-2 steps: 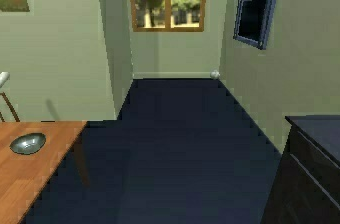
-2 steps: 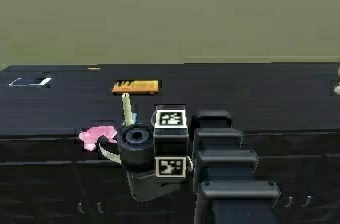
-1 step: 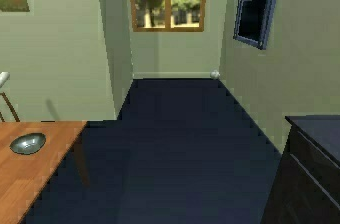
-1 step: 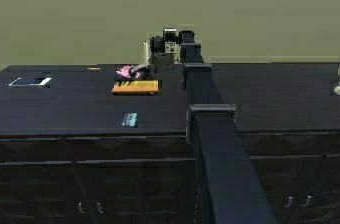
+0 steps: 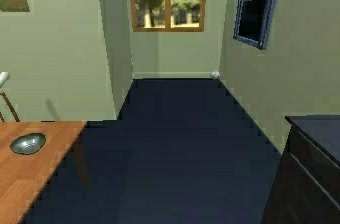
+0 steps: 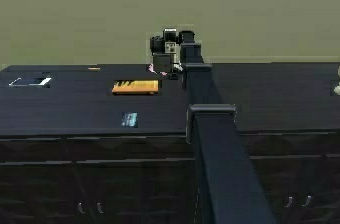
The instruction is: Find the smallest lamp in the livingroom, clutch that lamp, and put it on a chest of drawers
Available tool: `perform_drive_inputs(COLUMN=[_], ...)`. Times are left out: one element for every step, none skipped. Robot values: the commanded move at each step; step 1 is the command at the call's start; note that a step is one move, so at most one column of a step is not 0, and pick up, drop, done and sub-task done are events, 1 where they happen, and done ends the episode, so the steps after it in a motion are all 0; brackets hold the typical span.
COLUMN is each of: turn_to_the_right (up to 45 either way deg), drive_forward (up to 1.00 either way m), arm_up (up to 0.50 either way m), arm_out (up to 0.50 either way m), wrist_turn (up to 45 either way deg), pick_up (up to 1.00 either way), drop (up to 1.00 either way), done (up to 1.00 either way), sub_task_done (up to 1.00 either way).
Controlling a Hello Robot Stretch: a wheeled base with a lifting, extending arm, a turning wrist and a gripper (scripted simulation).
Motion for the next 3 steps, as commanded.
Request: perform_drive_inputs(turn_to_the_right=[0.0, 0.0, 0.0], drive_forward=[0.0, 0.0, 0.0], arm_up=[-0.12, 0.0, 0.0], arm_out=[0.0, 0.0, -0.1], wrist_turn=[0.0, 0.0, 0.0], pick_up=[0.0, 0.0, 0.0], drop=[0.0, 1.0, 0.0], done=[0.0, 0.0, 0.0], sub_task_done=[0.0, 0.0, 0.0])
